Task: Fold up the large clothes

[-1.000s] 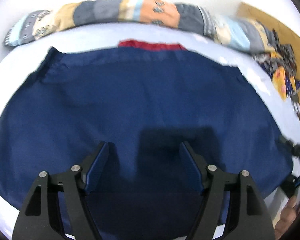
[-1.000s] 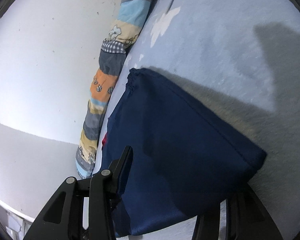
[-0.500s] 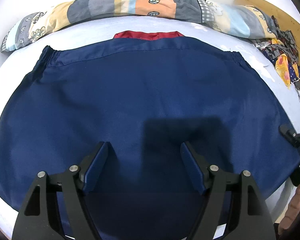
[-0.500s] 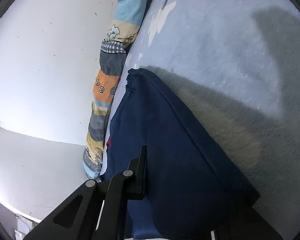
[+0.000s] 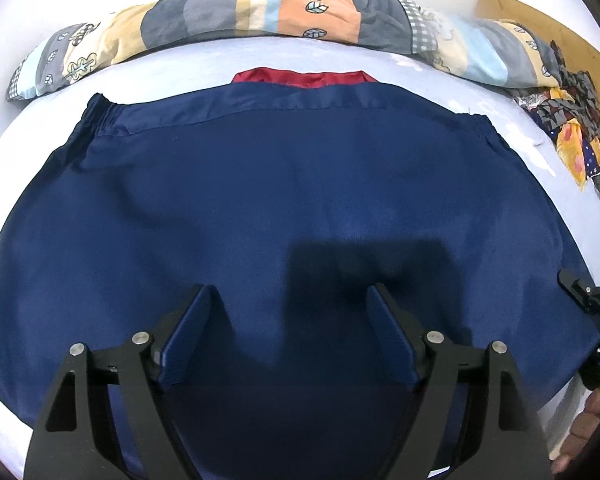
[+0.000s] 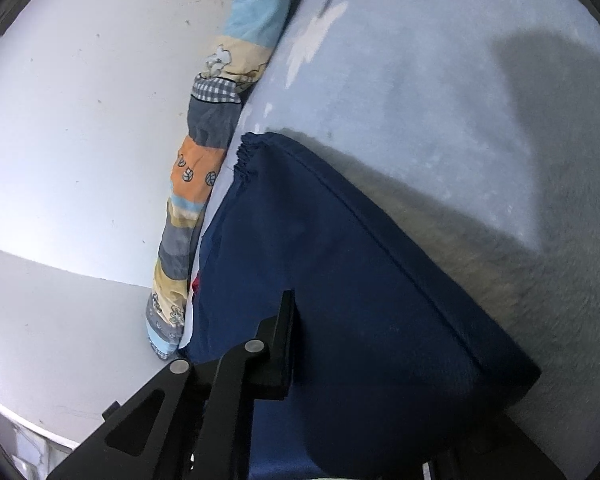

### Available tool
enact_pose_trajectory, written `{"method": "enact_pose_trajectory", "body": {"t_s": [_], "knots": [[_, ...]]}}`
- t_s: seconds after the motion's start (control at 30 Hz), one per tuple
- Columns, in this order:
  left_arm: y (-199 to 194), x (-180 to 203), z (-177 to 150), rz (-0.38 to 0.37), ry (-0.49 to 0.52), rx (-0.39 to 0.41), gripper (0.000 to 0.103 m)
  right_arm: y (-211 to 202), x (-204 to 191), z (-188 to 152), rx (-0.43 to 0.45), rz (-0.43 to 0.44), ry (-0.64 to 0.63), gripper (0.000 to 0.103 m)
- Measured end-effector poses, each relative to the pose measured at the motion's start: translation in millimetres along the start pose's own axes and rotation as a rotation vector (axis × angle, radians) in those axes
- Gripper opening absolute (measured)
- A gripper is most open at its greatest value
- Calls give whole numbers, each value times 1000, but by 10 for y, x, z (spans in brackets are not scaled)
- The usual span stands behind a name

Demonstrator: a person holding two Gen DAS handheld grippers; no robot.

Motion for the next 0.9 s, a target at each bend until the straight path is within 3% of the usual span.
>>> {"method": "enact_pose_trajectory", "body": {"t_s": [0.03, 0.07, 0.1, 0.17, 0.2, 0.3, 0.4, 0.43, 0.47, 0.5, 0.53, 0.6, 0.67, 0.77, 0.83, 0.9], "knots": [[-24, 3, 16, -7, -4, 15, 69, -20, -45, 9, 4, -3, -19, 12], [-57, 16, 45, -5, 2, 33, 55, -42, -120, 15, 17, -20, -56, 11], [-61, 29, 66, 16, 19, 39, 54, -60, -182, 5, 24, -36, -86, 10], [-10, 44, 61, 39, 31, 29, 56, -93, -331, -6, 37, -59, -154, 9], [14, 34, 61, 62, 31, 31, 63, -108, -399, -11, 44, -58, -175, 9], [-30, 25, 83, 62, 11, 38, 59, -140, -517, -32, 48, -24, -189, 9], [-286, -44, 184, 58, -31, 132, 57, -163, -605, -51, 47, -5, -196, 8], [-307, -105, 218, 102, -35, 147, 59, -169, -633, -60, 47, 1, -201, 8], [-230, -132, 209, 125, -35, 118, 63, -174, -658, -68, 48, 5, -206, 8], [-46, -132, 146, 97, -38, 35, 64, -186, -668, -80, 47, 6, -209, 8], [31, -130, 113, 94, -37, 16, 64, -186, -683, -86, 45, 10, -210, 8], [7, -96, 144, 143, 4, 36, 65, -189, -723, -100, 40, 25, -206, 8], [-38, -115, 160, 137, -14, 42, 62, -197, -764, -114, 42, 28, -211, 8], [-261, -192, 271, 130, -62, 153, 60, -215, -868, -149, 45, 38, -228, 8], [38, -104, 164, 119, -3, 21, 61, -227, -905, -165, 43, 43, -239, 9], [50, -88, 153, 143, 17, 41, 64, -233, -926, -182, 37, 46, -243, 9]]}}
Point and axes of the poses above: each gripper's, at about its wrist camera, not at the fingertips, and y roughly the way its jaws point, x to its right, z to its top, the point moved 10 cm from there along y, roughly the way its jaws point, and after that the axes turned 13 degrees about -x, right-handed, at the moved point
